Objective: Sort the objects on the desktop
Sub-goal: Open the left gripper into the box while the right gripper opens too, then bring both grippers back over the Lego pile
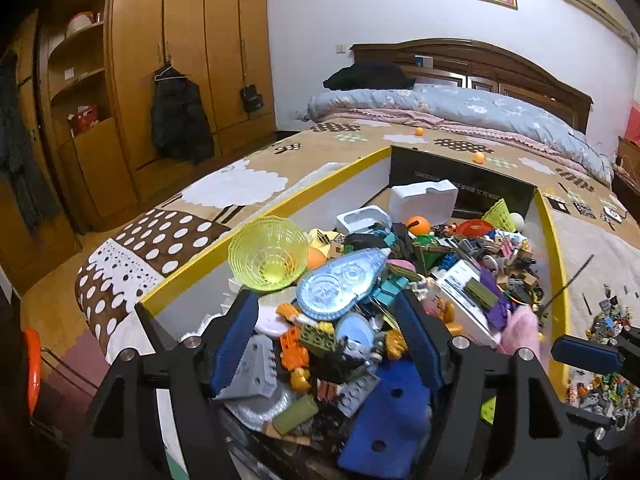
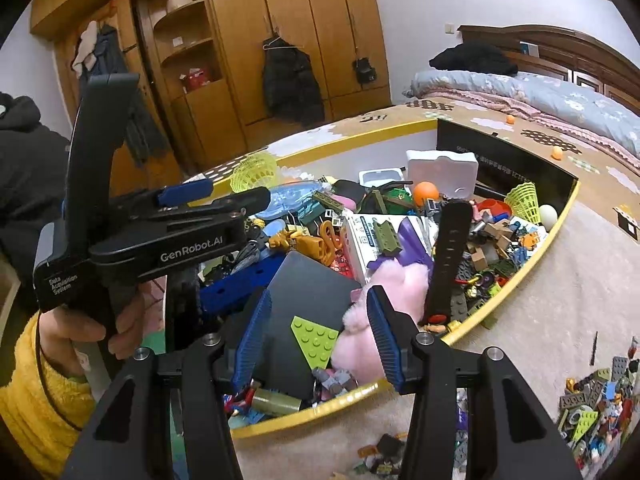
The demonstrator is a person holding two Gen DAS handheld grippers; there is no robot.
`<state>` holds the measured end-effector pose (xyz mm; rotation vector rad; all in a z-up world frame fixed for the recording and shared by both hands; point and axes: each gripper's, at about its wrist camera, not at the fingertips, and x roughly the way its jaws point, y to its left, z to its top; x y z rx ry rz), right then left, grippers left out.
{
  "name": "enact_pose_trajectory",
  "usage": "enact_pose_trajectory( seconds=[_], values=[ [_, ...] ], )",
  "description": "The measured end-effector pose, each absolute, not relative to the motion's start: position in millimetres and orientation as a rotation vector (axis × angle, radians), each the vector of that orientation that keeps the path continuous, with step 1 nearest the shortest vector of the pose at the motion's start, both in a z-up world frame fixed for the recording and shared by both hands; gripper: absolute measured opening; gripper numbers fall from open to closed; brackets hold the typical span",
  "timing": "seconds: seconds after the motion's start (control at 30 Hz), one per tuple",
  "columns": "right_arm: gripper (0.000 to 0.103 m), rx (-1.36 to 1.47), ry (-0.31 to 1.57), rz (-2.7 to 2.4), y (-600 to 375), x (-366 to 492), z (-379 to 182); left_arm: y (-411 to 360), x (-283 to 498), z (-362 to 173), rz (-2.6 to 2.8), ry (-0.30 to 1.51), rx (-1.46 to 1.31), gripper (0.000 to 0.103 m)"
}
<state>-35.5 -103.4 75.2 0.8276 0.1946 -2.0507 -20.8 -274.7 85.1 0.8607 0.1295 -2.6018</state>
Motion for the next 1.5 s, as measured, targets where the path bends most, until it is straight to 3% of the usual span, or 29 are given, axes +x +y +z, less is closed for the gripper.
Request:
enact_pose_trajectory(
  seconds=[0.67, 1.5],
  values=[
    [0.051, 0.841, 0.14, -2.154, -11, -4, 77, -181, 19, 95, -2.705, 0.181, 0.864, 0.076],
    [0.051, 1.054, -0.012, -2.365, 113, -1, 40, -75, 18, 66, -2.809, 0.16, 1.077, 0.076]
  ],
)
